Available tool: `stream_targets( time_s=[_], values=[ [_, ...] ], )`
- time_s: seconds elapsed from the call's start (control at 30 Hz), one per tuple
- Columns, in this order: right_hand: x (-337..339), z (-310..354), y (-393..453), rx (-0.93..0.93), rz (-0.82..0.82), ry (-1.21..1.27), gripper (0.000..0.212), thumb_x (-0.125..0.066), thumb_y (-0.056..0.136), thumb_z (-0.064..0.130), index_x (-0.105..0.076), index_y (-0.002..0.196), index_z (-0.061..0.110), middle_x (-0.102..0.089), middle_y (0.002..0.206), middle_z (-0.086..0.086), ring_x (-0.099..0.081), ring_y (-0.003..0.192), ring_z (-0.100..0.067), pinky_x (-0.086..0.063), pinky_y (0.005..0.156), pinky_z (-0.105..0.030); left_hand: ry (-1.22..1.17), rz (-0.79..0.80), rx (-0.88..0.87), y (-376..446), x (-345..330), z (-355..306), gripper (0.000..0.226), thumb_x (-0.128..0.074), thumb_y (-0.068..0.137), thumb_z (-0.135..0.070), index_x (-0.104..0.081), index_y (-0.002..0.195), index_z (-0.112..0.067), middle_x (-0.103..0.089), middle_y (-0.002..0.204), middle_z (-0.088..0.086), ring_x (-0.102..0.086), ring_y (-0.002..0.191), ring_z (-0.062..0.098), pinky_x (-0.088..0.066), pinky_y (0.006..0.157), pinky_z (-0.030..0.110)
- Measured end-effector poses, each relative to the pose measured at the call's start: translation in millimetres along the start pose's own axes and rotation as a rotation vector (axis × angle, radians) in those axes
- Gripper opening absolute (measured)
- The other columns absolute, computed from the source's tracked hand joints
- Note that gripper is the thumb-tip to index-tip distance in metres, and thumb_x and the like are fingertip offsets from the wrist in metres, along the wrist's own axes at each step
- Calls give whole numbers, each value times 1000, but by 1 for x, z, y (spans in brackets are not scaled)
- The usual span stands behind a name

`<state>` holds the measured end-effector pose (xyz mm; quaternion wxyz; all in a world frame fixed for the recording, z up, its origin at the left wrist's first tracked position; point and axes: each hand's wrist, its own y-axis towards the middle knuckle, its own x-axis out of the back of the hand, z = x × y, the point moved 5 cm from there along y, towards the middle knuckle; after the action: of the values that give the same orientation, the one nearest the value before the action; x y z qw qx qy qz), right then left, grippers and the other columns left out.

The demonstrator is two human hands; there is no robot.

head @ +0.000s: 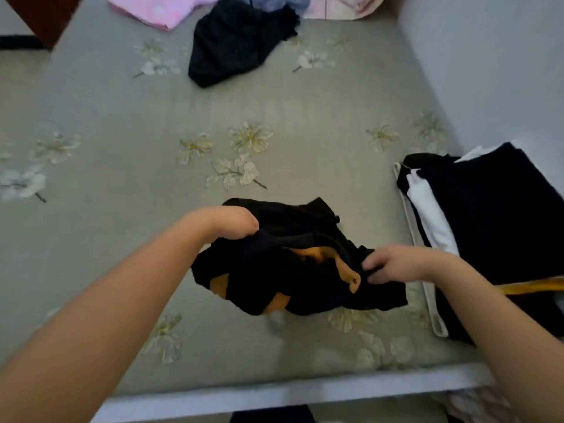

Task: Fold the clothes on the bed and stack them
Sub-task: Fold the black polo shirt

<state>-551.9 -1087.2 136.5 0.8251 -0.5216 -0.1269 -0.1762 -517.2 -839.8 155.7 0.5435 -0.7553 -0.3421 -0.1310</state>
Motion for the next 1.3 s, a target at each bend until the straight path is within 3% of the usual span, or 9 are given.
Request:
stream_targets(
  time_s=[0.2,0.4,0.53,0.7,0.83,0.97,1.07,1.17,1.3],
  values=[
    [-32,-68,33,-273,-443,189,28,-45,91,4,-57,117,2,-61,114,-15,-53,112,-32,-40,82,-29,-511,-623,32,49,-43,6,27,-43,94,-16,-51,119,-10,-58,102,10,-53,96,23,-38,78,28],
    [-87,-124,76,-572,-520,-34,34,-43,93,23,-55,118,5,-56,120,-19,-49,114,-34,-41,94,-39,-100,-355,227,75,-158,71,37,-41,89,-3,-52,124,-8,-57,122,15,-51,113,31,-42,89,35],
    [-86,-134,98,-552,-648,-162,35,-41,93,26,-53,123,14,-53,125,-9,-43,120,-28,-25,105,-47,164,-370,-1,63,-202,73,47,-57,77,2,-52,123,-1,-51,129,16,-46,122,32,-42,95,39],
    [-76,-144,125,-479,-528,54,48,-50,88,25,-41,135,25,-54,128,-5,-44,123,-27,-20,109,-50,340,-591,-172,57,-212,53,57,-93,31,-13,-71,82,-2,-68,86,17,-66,75,37,-52,64,47],
    [-57,-134,125,-504,-645,181,32,-55,88,24,-57,120,21,-63,115,-6,-51,114,-26,-29,99,-37,-62,-558,-159,79,-185,35,7,-67,79,-8,-65,84,-3,-62,74,10,-60,74,29,-42,64,34],
    [-12,-108,101,-402,-968,140,22,-51,86,11,-71,93,14,-70,96,-10,-58,99,-29,-29,92,-34,-761,-783,-30,95,-119,31,20,-46,93,-12,-48,75,-19,-54,58,-1,-52,45,1,-43,52,20],
    [13,-97,83,-260,-1266,260,21,-53,86,9,-69,99,5,-68,100,-16,-58,100,-34,-38,93,-44,-967,-926,-141,102,-74,25,14,-41,95,-9,-45,89,-21,-61,82,-2,-61,72,0,-49,74,21],
    [9,-101,110,-351,-1006,275,36,-48,90,15,-50,126,8,-61,114,-15,-53,109,-33,-37,95,-43,-906,-765,-158,114,-77,25,39,-39,95,-8,-30,134,-11,-45,130,4,-44,120,11,-34,100,18],
    [-14,-123,139,-519,-734,60,41,-47,92,33,-45,125,8,-52,124,-15,-45,117,-31,-35,95,-41,-222,-526,84,131,-125,51,49,-40,94,-6,-25,141,-3,-28,148,14,-22,138,25,-18,114,32]
  ],
)
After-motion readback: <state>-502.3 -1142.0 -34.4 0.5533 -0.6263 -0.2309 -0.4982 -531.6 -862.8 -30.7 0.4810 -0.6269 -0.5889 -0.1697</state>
